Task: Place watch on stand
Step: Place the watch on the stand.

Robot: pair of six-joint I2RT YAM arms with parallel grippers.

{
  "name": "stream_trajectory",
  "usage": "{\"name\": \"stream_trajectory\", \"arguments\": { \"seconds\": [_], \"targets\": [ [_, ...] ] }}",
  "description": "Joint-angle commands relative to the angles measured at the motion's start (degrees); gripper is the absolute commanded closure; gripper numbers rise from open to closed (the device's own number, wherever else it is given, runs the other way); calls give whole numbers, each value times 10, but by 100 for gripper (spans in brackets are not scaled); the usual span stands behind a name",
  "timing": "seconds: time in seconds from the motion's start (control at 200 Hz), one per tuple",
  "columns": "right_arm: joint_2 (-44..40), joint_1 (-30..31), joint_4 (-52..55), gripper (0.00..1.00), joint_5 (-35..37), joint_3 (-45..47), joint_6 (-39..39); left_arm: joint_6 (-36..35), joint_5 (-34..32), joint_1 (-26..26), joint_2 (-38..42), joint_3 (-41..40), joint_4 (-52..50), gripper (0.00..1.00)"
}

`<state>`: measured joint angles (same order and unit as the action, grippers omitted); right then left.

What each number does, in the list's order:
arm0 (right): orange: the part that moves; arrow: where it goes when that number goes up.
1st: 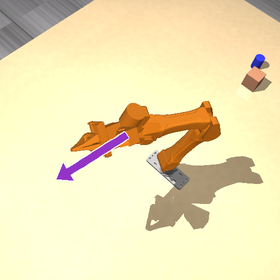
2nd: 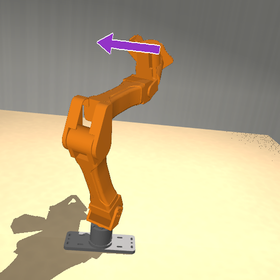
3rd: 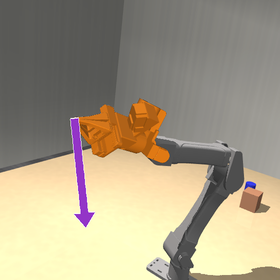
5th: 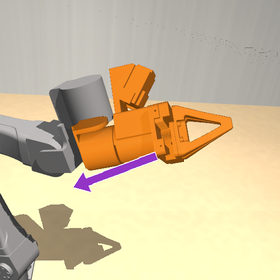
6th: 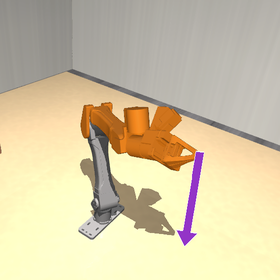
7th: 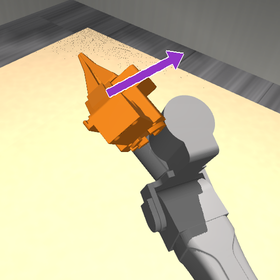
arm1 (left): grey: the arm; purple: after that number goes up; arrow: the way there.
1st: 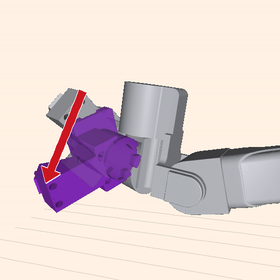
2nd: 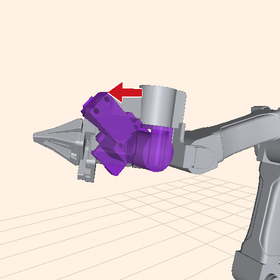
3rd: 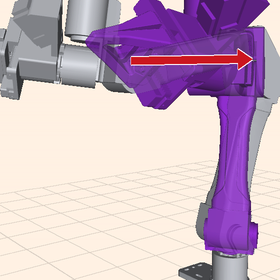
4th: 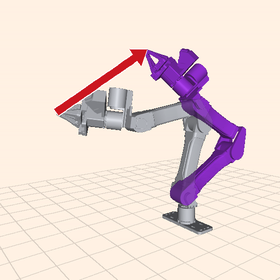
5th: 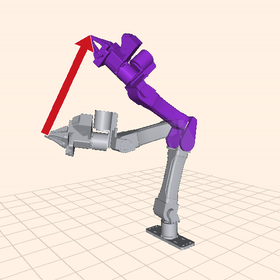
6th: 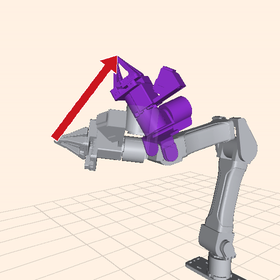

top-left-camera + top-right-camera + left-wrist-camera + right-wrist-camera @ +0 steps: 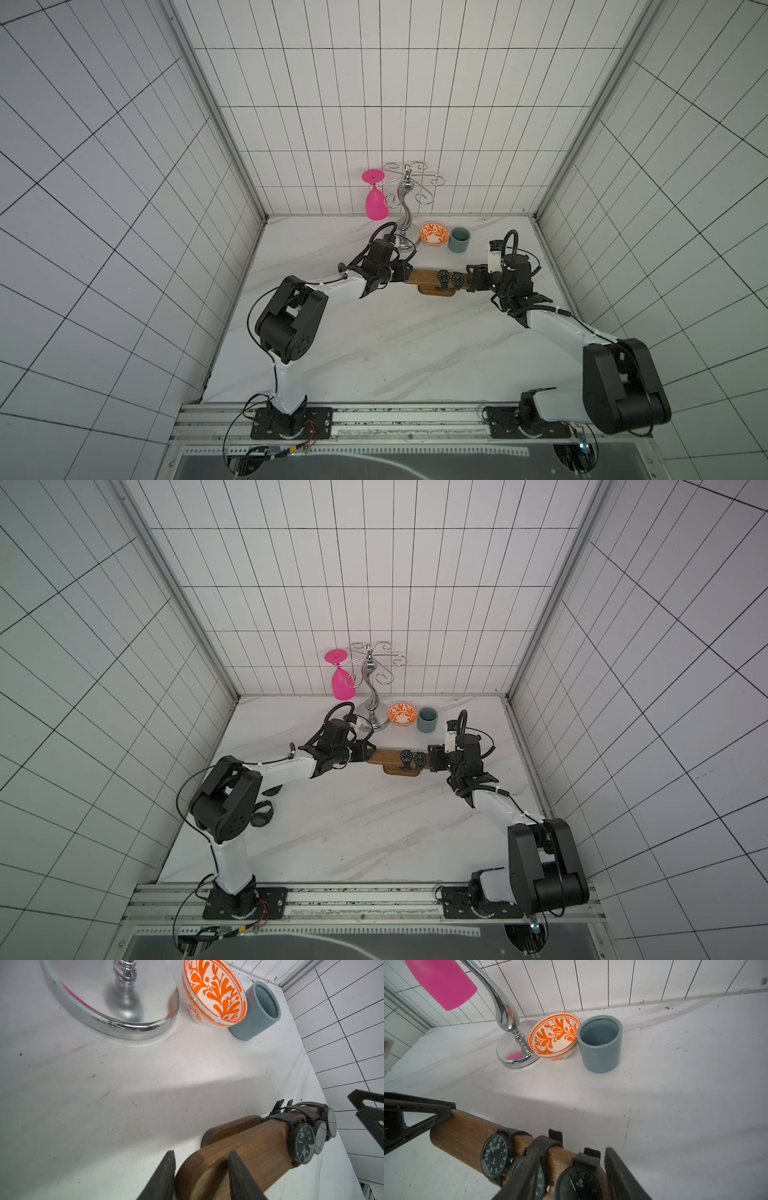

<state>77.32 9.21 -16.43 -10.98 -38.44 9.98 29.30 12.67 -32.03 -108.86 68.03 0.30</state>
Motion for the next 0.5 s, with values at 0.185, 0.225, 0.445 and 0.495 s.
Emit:
{"name": "stream_trajectory", "arguments": {
  "seconds": [0.185,0.225,0.445,0.495],
  "targets": [
    [-4,-12,40,59,17,-33,56,-6,-27,3,30,-1,-45,54],
    [-1,-14,43,62,16,-34,59,-8,-29,3,32,-1,-47,54],
    [8,-17,62,66,-16,-39,63,-11,-23,3,35,-5,-46,55],
    [10,-17,67,68,-22,-39,58,-11,-20,3,35,-5,-45,57]
  ]
}}
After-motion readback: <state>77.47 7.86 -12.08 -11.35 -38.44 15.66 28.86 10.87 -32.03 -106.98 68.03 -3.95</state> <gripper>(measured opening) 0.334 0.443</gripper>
